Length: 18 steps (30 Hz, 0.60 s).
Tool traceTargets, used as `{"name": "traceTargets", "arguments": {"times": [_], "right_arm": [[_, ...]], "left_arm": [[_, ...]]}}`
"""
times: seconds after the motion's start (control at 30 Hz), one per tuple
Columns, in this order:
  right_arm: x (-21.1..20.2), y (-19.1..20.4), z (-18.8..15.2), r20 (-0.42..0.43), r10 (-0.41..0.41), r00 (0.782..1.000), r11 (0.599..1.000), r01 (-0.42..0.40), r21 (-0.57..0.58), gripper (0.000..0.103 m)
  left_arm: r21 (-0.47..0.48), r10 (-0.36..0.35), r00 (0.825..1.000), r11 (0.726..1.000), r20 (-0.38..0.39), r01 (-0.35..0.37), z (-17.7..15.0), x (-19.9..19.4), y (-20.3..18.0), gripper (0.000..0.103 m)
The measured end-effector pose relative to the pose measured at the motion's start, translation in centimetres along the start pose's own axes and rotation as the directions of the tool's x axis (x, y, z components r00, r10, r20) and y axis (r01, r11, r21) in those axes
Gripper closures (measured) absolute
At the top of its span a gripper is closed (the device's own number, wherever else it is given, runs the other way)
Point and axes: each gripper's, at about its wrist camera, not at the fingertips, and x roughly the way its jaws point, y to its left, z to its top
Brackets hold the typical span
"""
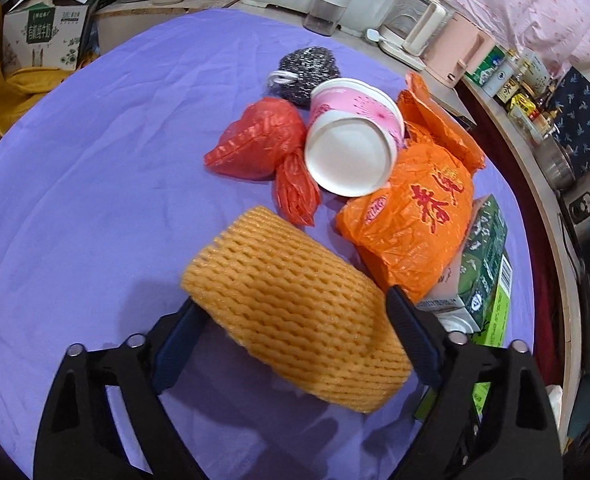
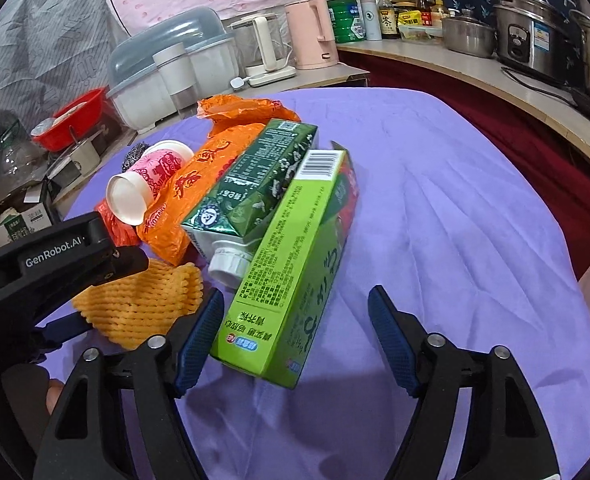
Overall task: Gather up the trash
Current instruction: 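Grasp the orange mesh sleeve with the left tool while the right tool grasps the green box, lift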
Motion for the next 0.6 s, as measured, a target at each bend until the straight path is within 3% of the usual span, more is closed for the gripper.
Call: {"name": "traceTargets", "arguments": {"times": [0.13,0.2,0.27,0.43,0.6], "right_arm": [[-0.1,-1.4,-0.3,-0.008,-0.004,1.0,1.0,0.004,0.025,0.055],[-0.3,-2.2,-0.4,-0.011,-0.005,1.0,0.999,0.006,0.042,0.064],[-0.6,-2.8,-0.5,-0.015,-0.004,1.0,0.999,0.005,0.05,0.074],[-1.8,-4.0,-0.8,-0.01,-0.004,1.0,0.998,0.005,0.059,0.076],[-3.8,-5.1,-1.2,0.011,-0.002,1.0,0.997,0.002,0.076,0.076]], "left_arm": [[0.023,-0.047,0.999,0.999,0.007,0.047,-0.5,-0.1,-0.5,0.046],[0.035,-0.049,0.999,0.998,0.011,0.049,-0.8,-0.1,-0.8,0.051],[0.047,-0.063,0.998,0.997,0.009,0.062,-1.0,-0.2,-1.0,0.067],[0.082,-0.075,0.997,0.994,0.018,0.074,-1.6,-1.0,-1.6,0.085],[0.127,-0.082,0.995,0.989,0.055,0.075,-2.3,-3.2,-2.3,0.09]]}}
